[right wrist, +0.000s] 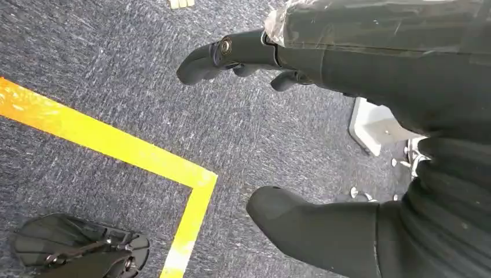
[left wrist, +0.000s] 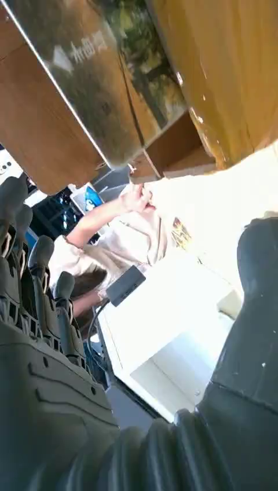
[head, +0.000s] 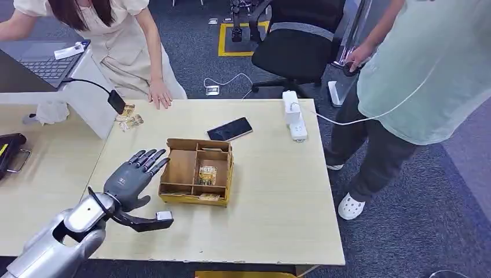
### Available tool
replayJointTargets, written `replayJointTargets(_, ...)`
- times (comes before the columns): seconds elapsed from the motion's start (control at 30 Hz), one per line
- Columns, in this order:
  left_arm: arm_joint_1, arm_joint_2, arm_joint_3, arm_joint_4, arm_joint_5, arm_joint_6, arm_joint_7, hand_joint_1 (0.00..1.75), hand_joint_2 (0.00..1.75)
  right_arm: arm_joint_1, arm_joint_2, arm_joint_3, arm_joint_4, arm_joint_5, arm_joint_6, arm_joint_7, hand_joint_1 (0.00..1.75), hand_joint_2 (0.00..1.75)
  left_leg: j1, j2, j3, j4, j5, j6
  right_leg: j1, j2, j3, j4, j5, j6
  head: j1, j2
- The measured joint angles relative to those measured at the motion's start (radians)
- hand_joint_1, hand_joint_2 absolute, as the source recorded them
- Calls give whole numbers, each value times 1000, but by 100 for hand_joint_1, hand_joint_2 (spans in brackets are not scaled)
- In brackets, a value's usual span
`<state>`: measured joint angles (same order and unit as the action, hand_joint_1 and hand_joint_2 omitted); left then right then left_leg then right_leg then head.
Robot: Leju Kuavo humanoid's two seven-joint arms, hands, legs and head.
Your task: Pass the card to the sensor for recognition and then transmit it.
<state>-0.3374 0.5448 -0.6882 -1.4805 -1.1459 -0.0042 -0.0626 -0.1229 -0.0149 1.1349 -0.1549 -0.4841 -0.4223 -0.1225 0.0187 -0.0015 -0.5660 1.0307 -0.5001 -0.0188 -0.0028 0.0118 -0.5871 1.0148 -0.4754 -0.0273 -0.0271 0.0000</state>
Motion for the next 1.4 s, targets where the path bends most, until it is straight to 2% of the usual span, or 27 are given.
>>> replayJointTargets(0.17,-19,42,-2,-23,40,-32,-10,0,175,0,0,0,0,-1,3,0,0,175,0,0,0,0,0,0,0,0,0,0,0,0,0,0)
replayJointTargets(0.37,-33,67,-3,-41,51,-48,-16,0,175,0,0,0,0,-1,2,0,0,175,0,0,0,0,0,0,0,0,0,0,0,0,0,0)
replayJointTargets(0.47,-45,87,-10,-53,81,-78,-31,0,175,0,0,0,0,-2,2,0,0,175,0,0,0,0,0,0,0,0,0,0,0,0,0,0)
replayJointTargets(0.57,-69,121,-18,-74,150,-137,-60,0,175,-1,0,1,0,-5,3,6,0,175,0,0,0,0,0,0,0,0,0,0,0,0,0,0)
replayJointTargets(0.77,-71,125,-19,-75,153,-141,-62,0,175,-1,0,1,0,-5,3,6,0,175,0,0,0,0,0,0,0,0,0,0,0,0,0,0)
replayJointTargets(0.93,-94,145,-35,-90,203,-185,-74,0,175,-4,0,2,0,-5,6,7,0,175,0,0,0,0,0,0,0,0,0,0,0,0,0,0)
replayJointTargets(0.97,-103,156,-42,-96,216,-197,-74,0,175,-5,0,2,0,-5,6,7,0,175,0,0,0,0,0,0,0,0,0,0,0,0,0,0)
replayJointTargets(1.03,-144,268,-91,-156,355,-259,-93,0,175,-10,0,11,0,-10,6,7,0,175,0,1,0,0,0,0,0,1,0,0,0,0,0,0)
replayJointTargets(1.07,-151,310,-110,-183,384,-269,-94,0,175,-12,0,17,0,-16,7,7,0,175,0,1,0,0,0,0,0,1,0,0,0,0,0,0)
replayJointTargets(1.23,-170,358,-137,-234,445,-288,-120,0,175,-15,0,23,0,-15,8,11,0,175,0,1,0,0,0,0,0,0,0,0,0,0,0,0)
replayJointTargets(1.4,-183,352,-178,-257,448,-296,-126,0,175,-25,0,26,0,-5,19,17,0,175,0,1,0,0,0,0,0,1,0,0,0,0,0,0)
